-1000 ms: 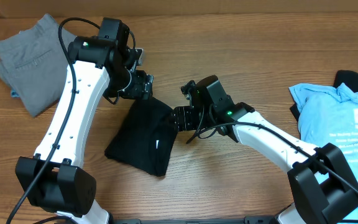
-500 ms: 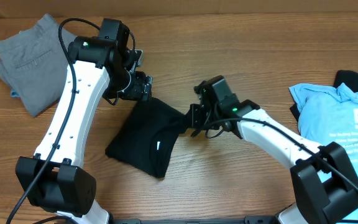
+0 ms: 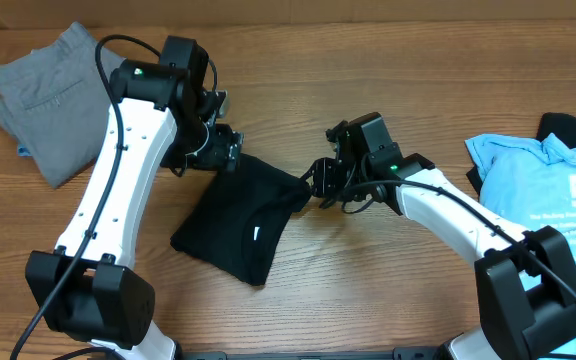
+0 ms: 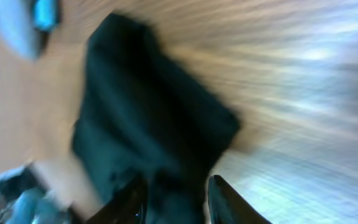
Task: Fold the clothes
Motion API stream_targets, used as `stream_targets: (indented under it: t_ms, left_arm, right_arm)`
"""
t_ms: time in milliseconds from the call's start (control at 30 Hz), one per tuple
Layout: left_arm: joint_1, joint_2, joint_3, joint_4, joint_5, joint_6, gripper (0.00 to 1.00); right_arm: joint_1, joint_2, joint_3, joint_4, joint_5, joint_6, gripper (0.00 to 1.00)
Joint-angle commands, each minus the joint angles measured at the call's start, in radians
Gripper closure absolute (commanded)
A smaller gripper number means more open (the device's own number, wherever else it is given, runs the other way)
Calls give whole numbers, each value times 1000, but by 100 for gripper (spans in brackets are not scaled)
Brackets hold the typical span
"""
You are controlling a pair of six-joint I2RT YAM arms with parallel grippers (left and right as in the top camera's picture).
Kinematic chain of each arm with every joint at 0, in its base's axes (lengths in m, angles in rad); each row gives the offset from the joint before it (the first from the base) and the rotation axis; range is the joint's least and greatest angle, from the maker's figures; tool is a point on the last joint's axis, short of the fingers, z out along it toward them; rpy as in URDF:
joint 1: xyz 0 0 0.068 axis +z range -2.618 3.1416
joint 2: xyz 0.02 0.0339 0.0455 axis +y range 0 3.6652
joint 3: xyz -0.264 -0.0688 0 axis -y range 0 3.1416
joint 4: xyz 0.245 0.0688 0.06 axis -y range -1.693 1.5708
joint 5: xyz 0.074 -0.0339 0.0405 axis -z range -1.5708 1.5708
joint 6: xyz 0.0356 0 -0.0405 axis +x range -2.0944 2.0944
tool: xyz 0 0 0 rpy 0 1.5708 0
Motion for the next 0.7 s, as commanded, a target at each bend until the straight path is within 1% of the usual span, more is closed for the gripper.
stream_targets:
  t_ms: [0,100,167,200,233,267,333,433,533,567,600,667]
  left_arm:
    - [5,4,-64,0,-1,25,18]
    - [5,4,-137,35,3,26,24]
    - [5,4,-198,93,54,57,31]
    - [5,4,-221,124,91,80,32]
    - [5,4,-254,176,134,102,31]
    - [5,4,-272,211,150,102,28]
    - [4,4,-298,272,174,107,23]
    - [-3,6,-330,354,215,139,22]
    - [-21,8,-367,405,235,172,20]
    - [-27,10,-378,414,235,180,20]
    - [-34,13,-390,422,235,182,20]
    - [-48,25,-404,426,236,182,21]
  right_arm:
    - [6,-55,3,-27,-222,3,86]
    - [14,-59,3,-85,-225,21,87]
    - [28,-58,2,-93,-224,21,87]
    - [38,-58,2,-85,-220,21,87]
    - [60,-58,2,-69,-190,25,86]
    - [73,-58,2,-67,-155,43,85]
    - [98,-58,2,-77,-99,104,76]
    - [115,-58,2,-106,-11,145,76]
    - [98,-59,2,-116,97,143,77]
    - [83,-59,2,-108,122,132,82]
    - [69,-59,2,-96,124,104,85]
    - [33,-59,2,-85,124,72,86]
